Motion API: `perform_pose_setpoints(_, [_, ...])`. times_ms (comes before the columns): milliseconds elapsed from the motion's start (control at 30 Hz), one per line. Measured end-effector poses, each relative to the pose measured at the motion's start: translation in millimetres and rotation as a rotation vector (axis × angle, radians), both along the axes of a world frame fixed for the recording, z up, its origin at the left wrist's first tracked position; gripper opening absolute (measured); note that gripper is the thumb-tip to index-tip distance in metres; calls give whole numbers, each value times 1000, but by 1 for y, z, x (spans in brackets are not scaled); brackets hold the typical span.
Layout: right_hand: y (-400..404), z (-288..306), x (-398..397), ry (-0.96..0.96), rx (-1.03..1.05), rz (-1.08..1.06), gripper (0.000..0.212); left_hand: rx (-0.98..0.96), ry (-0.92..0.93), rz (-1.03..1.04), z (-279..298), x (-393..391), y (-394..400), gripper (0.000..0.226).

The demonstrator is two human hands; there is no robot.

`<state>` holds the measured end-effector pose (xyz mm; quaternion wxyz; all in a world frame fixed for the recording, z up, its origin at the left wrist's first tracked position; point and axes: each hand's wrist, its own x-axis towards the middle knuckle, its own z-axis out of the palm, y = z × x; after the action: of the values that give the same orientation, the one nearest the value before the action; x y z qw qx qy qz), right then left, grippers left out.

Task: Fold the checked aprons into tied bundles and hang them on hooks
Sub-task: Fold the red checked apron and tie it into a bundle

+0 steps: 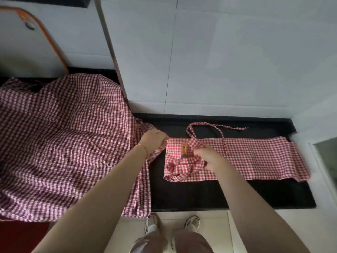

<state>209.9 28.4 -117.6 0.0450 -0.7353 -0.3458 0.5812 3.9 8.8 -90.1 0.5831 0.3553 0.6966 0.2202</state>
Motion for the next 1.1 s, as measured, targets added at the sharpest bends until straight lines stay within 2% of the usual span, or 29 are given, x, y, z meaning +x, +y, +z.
perform_pose_setpoints(67, [0, -4, 7, -19, 25, -30, 31, 135, 285, -182, -8, 15, -11, 23])
perform_pose_setpoints(100, [0, -5, 7, -6, 41, -54, 32, 158, 344, -226, -12, 22, -16, 25])
perform_pose_setpoints(200, [1, -6, 8, -25, 65, -74, 42, 122, 438, -240, -37, 38, -24, 28])
perform_pose_setpoints(300, [3, -5, 18, -93, 92, 7, 50, -44, 558, -381, -53, 47, -32, 53])
perform_pose_setpoints(400, [8, -4, 46, -137, 88, 29, 51, -103, 683, -422, -59, 57, -38, 66])
perform_pose_setpoints(600, [27, 9, 104, -193, 123, 155, 23, -171, 810, -397, -55, 78, -35, 67])
perform_pose_setpoints(700, [31, 5, 118, -226, 133, 184, 35, -186, 929, -396, -49, 89, -29, 58])
perform_pose_setpoints(733, [30, 4, 121, -225, 146, 192, 45, -149, 993, -394, -48, 93, -28, 55])
perform_pose_setpoints(800, [27, 5, 126, -190, 158, 296, 65, 44, 1075, -391, -48, 103, -28, 52])
perform_pose_setpoints(867, [25, 4, 129, -188, 122, 470, 79, 278, 1024, -453, -55, 113, -31, 55])
perform_pose_setpoints(900, [25, 4, 130, -210, 103, 550, 78, 310, 979, -515, -59, 115, -32, 60])
perform_pose_setpoints(1000, [27, 6, 138, -288, 97, 645, 53, 165, 916, -602, -75, 110, -35, 68])
perform_pose_setpoints(1100, [32, 5, 155, -457, 135, 601, 27, 137, 929, -611, -84, 104, -36, 69])
